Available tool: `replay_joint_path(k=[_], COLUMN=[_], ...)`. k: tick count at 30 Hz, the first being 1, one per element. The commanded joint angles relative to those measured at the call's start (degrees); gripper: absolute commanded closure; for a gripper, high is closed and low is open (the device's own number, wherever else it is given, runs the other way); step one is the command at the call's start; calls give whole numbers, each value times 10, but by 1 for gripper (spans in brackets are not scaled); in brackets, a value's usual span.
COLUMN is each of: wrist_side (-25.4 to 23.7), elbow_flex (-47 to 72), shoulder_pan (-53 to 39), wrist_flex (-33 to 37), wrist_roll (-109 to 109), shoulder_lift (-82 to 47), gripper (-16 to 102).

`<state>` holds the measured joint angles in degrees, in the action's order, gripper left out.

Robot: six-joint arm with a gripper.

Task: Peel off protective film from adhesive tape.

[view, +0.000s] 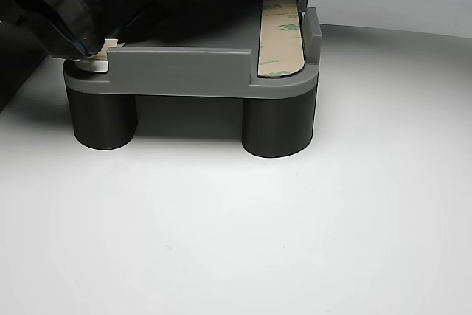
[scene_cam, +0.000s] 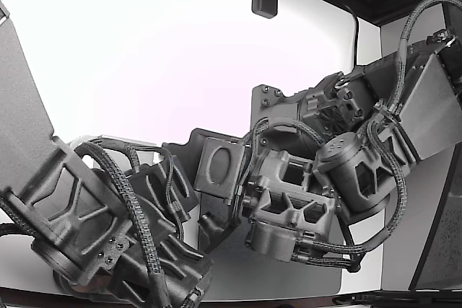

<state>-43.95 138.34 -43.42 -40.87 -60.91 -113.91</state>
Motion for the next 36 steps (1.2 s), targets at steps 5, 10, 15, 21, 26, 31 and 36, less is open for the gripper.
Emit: replay_joint_path(k=[5, 10, 15, 21, 26, 31, 36], wrist_side=[-2, -1, 0, 4, 7, 8, 8], elbow_flex=[-16, -17, -18, -23, -29, -30, -37], shoulder_pan=[3, 3, 3, 3, 3, 3, 3], wrist_flex=[6, 5, 4, -4, -12, -14, -20], wrist_roll=[1, 3, 5, 6, 7, 11, 17], shoulder_lift=[-7, -6, -5, -5, -4, -2, 7], gripper=[96, 96, 96, 96, 96, 96, 96])
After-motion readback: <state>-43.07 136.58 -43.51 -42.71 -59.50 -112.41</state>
